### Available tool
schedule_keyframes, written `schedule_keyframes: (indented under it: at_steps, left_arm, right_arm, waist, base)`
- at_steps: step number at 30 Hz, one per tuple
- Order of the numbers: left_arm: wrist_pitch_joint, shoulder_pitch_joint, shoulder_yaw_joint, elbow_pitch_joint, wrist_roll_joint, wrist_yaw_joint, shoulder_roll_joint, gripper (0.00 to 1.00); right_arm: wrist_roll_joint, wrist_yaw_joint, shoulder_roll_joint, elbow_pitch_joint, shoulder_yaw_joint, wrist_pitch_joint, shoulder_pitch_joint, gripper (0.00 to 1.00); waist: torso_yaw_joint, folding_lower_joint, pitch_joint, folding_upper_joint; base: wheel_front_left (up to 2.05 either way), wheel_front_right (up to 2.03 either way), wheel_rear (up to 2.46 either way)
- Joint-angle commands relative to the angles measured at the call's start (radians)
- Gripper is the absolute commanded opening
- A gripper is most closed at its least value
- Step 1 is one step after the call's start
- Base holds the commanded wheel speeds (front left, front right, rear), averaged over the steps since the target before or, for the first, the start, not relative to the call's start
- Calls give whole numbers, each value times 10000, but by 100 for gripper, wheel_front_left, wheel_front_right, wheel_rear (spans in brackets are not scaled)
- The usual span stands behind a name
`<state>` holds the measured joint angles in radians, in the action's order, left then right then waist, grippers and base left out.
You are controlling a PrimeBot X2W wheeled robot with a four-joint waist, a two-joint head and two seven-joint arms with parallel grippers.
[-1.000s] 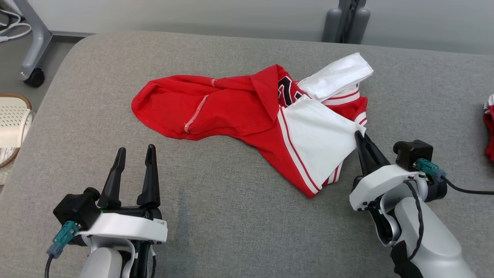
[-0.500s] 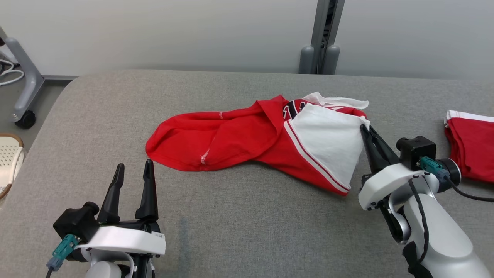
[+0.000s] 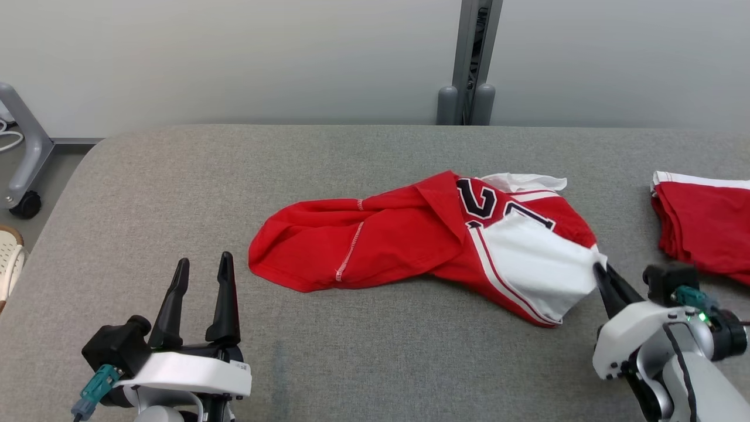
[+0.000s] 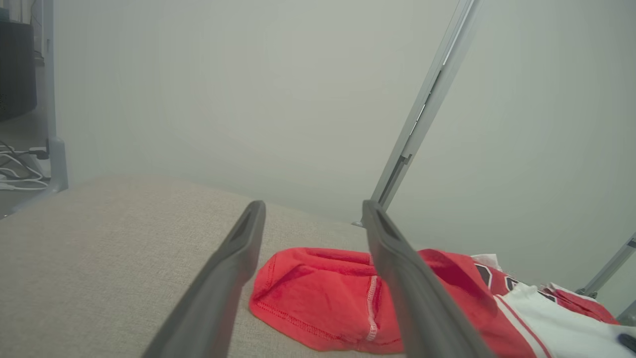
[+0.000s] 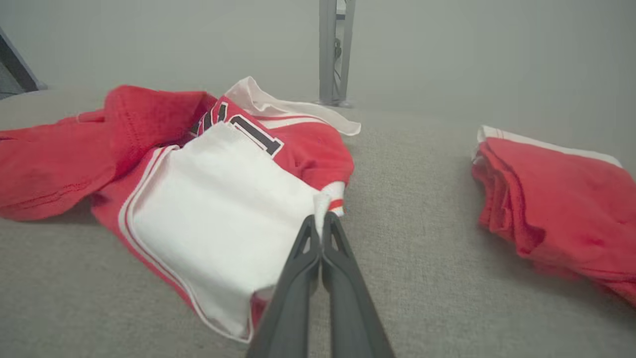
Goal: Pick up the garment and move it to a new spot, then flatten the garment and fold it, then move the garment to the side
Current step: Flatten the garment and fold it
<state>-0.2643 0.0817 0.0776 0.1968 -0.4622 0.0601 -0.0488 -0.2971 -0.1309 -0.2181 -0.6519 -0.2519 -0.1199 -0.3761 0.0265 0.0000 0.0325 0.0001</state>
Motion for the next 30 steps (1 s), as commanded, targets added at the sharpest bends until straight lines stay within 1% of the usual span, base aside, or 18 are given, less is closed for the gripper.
schedule_keyframes:
  at_steps: [1,4,5,6,7,10,14,19,23,30]
  left_arm:
    - [-2,-81,-16,2,-75,-45,-42,100]
    - [-2,-57,4,32,-55,-39,-42,100]
    - [-2,-50,0,44,-57,-37,-42,100]
    - [-2,-50,2,63,-59,-31,-43,100]
    - [-2,-44,12,90,-52,-23,-43,100]
    - [-2,-21,2,132,-35,-2,-43,100]
    - [-2,-41,-38,175,13,7,-42,100]
    - [-2,-74,-23,183,31,25,-43,100]
    - [-2,-110,-12,152,27,39,-43,100]
    - [-2,-149,39,85,18,55,-42,100]
  right_arm:
    - [-64,2,-53,-4,55,64,150,0]
    - [-238,2,58,-177,164,160,590,0]
    - [-232,2,93,-262,208,103,687,22]
    - [-129,2,112,-345,178,42,801,79]
    - [-75,2,167,-446,175,14,889,100]
    - [-143,0,422,-568,176,-146,933,100]
    - [-291,2,561,-380,333,-478,717,100]
    - [-11,0,595,285,396,-963,448,100]
    - [220,0,679,1105,317,-1234,393,100]
    - [389,0,758,1647,200,-1387,698,100]
  waist:
    - [3,0,5,-1]
    - [3,0,18,-1]
    - [-1,0,21,-1]
    - [3,0,22,-1]
    - [10,0,21,-1]
    - [10,0,17,-1]
    - [-28,0,12,-1]
    - [-62,0,-9,-1]
    - [-73,0,-57,-1]
    - [-61,0,-153,-1]
  base:
    - [0,0,0]
    - [0,0,0]
    - [0,0,0]
    - [0,0,0]
    - [0,0,0]
    - [0,0,0]
    - [0,0,0]
    - [0,0,0]
    - [0,0,0]
    - [0,0,0]
